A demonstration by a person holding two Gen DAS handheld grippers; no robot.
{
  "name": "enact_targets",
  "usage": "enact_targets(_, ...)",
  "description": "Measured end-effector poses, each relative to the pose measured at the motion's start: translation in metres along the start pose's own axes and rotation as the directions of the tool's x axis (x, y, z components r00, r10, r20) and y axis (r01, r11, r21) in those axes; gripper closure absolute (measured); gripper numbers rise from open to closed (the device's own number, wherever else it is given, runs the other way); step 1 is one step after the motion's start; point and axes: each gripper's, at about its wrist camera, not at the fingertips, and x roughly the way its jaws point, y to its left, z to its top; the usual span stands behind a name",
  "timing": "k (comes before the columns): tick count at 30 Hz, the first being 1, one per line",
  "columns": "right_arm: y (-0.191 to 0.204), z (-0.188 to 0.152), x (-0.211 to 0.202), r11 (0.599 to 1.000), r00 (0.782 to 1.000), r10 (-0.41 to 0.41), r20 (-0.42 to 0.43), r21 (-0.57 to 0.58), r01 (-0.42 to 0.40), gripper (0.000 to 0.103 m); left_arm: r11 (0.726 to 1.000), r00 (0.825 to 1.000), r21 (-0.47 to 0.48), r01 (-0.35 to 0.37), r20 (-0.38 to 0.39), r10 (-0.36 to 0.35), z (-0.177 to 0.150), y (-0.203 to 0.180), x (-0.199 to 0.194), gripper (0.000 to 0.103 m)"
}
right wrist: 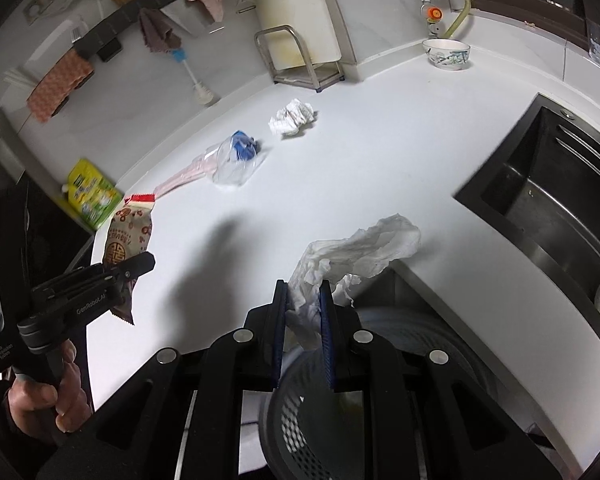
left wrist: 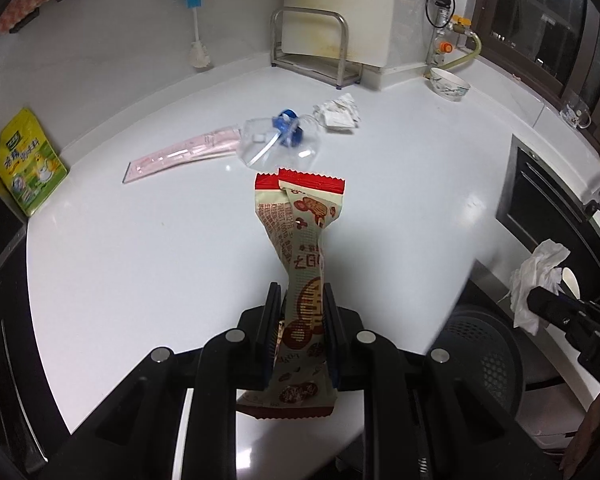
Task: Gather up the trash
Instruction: 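Carry wrapper and film over the wastebasket and open both tools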
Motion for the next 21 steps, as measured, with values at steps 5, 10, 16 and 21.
enact_targets(5,-0.017,-0.027,-0.020,1.000,0.999,0.009,-0.033,-0.019,-0.010,0.088,1.000,1.000,0.017,0.016,-0.010,-0.016,-0.027,-0.041,-0.016,0.083)
enact_targets(10,-0.034,-0.057,-0.038,0.999,0.997,0.007,-0.074,-0.041,-0.010,0.088,0.998,0.998,0.049,0.049,-0.028,-0.048,-0.057,-0.086,-0.024,0.083)
enact_targets(16,-0.059,-0.087,-0.046,0.999,0.992,0.011,-0.124,-0.035,-0.015,0.087,0.994,0.992,0.075,0.081,-0.098,-0.074,-0.089,-0.129,-0.014,0.083)
enact_targets(21,-0.071,-0.100,-0.041,0.999,0.986,0.024,-0.163,-0.033,-0.030,0.087,0.994,0.988,0.076,0.075,-0.143,-0.064,-0.107,-0.146,-0.005,0.083)
